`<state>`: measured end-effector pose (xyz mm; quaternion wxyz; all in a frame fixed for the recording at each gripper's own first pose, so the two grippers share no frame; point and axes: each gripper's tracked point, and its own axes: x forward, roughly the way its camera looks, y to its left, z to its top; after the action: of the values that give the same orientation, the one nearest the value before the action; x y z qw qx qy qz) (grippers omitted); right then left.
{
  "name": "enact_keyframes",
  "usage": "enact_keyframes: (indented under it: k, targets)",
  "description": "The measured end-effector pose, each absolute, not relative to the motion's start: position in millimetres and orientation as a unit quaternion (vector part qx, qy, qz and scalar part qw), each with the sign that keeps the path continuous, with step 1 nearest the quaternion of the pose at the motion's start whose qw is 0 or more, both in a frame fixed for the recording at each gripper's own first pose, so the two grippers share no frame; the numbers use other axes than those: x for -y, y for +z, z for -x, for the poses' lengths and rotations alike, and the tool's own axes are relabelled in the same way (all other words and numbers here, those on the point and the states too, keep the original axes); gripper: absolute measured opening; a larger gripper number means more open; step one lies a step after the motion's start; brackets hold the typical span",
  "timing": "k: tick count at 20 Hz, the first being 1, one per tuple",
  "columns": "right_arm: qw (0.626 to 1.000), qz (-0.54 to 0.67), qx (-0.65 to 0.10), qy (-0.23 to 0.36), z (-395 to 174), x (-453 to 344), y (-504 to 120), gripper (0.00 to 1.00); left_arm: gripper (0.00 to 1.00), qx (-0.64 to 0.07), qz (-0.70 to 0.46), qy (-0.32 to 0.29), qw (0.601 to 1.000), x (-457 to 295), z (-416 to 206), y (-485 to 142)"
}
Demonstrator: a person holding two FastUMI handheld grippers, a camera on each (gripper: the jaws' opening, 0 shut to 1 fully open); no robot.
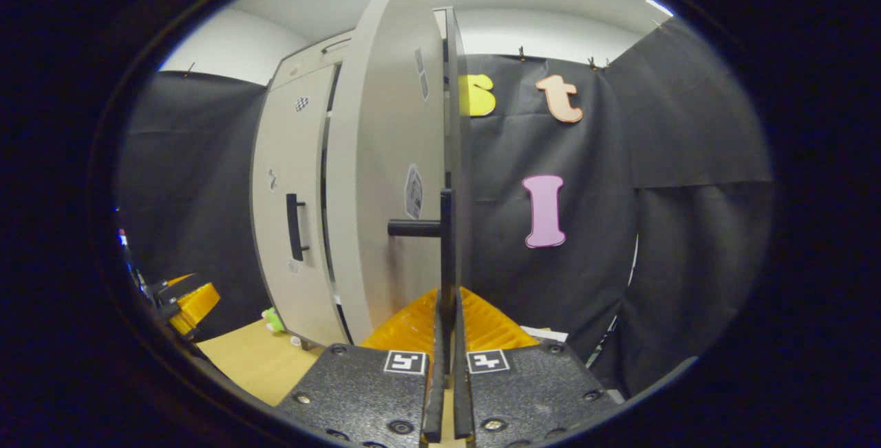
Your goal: Open the right door of the double-door shoe cabinet with the right hand, and open the left door with the left hand.
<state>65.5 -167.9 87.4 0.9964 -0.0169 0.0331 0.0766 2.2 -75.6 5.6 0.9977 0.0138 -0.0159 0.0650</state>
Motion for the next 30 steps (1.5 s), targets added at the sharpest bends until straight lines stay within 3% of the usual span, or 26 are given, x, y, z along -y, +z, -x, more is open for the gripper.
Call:
enact_keyframes:
  k: [5, 9, 12, 13, 14, 16, 19, 20, 22, 23, 24, 30]
  targets:
    - [0.998, 0.040, -0.020, 0.046, -13.6, 170.1, 81.8, 0.09, 0.95, 0.014, -0.025, 0.087, 0.996, 60.7, -3.3, 0.9]
    - [0.996, -0.017, 0.003, 0.092, 24.6, 117.9, 76.3, 0.07, 0.95, 0.024, -0.021, 0.082, 0.996, 60.6, -15.2, 4.8]
    - [0.997, -0.010, -0.001, 0.080, 18.1, 101.1, 53.5, 0.10, 0.95, 0.025, -0.027, 0.066, 0.997, 67.8, -21.1, 5.2]
    - [0.996, -0.012, -0.009, 0.083, 18.6, 91.0, 46.1, 0.22, 0.95, 0.023, -0.028, 0.060, 0.998, 71.5, -21.1, 4.2]
    - [0.997, -0.012, -0.014, 0.081, 16.1, 87.6, 40.4, 0.43, 0.95, 0.021, -0.028, 0.054, 0.998, 74.6, -21.2, 1.9]
    - [0.997, -0.003, -0.029, 0.069, 9.0, 88.3, 28.9, 0.70, 0.95, 0.013, -0.024, 0.047, 0.999, 79.1, -20.4, -3.6]
    - [0.998, -0.011, -0.029, 0.054, 3.9, 86.8, 23.6, 0.74, 0.95, 0.006, -0.006, 0.038, 0.999, 80.7, -26.4, -7.7]
    - [0.998, -0.016, -0.024, 0.051, 2.7, 85.8, 24.8, 0.80, 0.95, 0.004, 0.000, 0.034, 0.999, 81.5, -28.7, -7.4]
    - [0.999, -0.019, -0.020, 0.047, 1.7, 86.5, 24.7, 0.78, 0.95, 0.004, 0.004, 0.029, 1.000, 83.2, -38.1, -0.5]
    - [0.998, -0.020, -0.017, 0.048, 3.3, 84.7, 26.6, 0.84, 0.95, 0.008, 0.001, 0.026, 1.000, 82.9, -47.3, 5.7]
    - [0.998, -0.019, -0.016, 0.049, 2.8, 83.3, 27.0, 0.97, 0.95, 0.008, -0.006, 0.027, 1.000, 81.5, -59.1, 11.0]
    - [0.998, 0.001, -0.015, 0.058, 18.4, 81.4, 25.4, 0.95, 0.95, 0.002, -0.034, 0.005, 0.999, 88.4, -147.5, 46.2]
